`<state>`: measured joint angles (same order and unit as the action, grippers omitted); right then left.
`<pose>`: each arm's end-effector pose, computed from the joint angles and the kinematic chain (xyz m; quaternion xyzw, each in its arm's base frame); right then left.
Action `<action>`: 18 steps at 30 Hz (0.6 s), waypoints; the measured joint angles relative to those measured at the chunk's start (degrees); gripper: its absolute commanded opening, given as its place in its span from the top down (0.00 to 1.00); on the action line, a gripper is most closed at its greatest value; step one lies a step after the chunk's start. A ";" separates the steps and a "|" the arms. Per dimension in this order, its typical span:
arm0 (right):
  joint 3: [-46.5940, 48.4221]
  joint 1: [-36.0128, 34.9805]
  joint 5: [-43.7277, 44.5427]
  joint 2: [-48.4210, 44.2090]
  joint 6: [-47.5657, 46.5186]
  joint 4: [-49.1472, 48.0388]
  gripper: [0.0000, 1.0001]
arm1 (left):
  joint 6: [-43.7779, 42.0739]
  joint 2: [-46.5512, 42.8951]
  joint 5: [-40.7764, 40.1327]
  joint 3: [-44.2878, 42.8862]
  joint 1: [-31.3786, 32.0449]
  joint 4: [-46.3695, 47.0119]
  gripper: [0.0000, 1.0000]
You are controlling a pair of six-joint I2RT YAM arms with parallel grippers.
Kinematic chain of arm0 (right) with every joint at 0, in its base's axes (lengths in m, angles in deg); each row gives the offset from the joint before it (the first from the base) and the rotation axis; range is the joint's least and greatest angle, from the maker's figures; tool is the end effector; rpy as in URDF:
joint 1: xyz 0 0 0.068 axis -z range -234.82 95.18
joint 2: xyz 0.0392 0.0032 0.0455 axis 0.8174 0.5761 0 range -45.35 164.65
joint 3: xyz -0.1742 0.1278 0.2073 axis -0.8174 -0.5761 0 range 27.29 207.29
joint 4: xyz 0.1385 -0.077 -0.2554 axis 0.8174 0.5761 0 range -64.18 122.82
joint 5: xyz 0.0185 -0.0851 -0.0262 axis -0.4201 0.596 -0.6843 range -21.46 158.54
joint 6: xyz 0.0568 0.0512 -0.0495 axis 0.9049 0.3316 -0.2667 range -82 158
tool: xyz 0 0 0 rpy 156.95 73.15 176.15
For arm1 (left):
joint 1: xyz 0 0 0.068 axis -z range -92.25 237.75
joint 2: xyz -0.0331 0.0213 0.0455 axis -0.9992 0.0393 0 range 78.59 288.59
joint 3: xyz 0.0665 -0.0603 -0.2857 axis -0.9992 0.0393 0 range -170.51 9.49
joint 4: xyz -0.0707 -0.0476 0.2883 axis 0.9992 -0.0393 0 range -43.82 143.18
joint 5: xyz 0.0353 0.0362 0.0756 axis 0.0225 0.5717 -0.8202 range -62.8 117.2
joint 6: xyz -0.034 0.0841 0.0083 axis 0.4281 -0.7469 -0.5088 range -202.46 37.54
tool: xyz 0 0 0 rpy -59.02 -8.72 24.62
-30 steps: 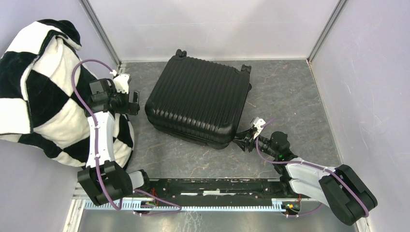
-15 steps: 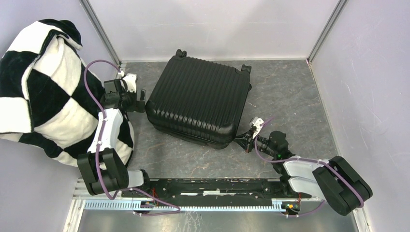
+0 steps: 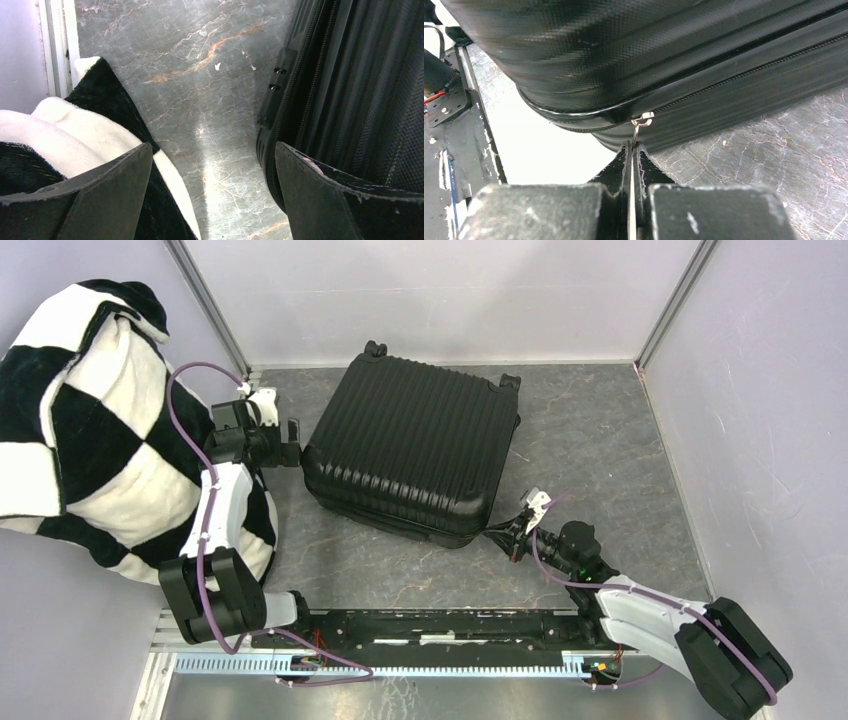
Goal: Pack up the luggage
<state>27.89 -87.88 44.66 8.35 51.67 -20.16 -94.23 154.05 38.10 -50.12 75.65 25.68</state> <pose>0.1620 0.1449 0.1370 -0.2585 0.6999 0.3992 0.5329 0.3463 0.0584 0.2692 0.0350 0.9142 -0.0038 0.4036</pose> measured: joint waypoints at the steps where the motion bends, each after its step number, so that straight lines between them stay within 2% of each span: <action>1: 0.00 -0.42 0.46 -0.48 0.00 0.55 1.00 | 0.55 0.00 0.11 -0.46 0.07 -0.35 0.02; 11: 0.96 -6.78 3.82 -3.30 -0.94 5.99 1.00 | 5.18 -0.02 1.29 -5.05 0.94 -2.16 0.02; 18: 1.66 -14.25 9.62 -5.11 -1.33 10.40 1.00 | 9.20 -0.44 3.96 -5.27 2.25 -1.42 0.03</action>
<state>29.55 -102.13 54.28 3.23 50.33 -9.75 -85.03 153.61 42.05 -55.39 77.90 24.25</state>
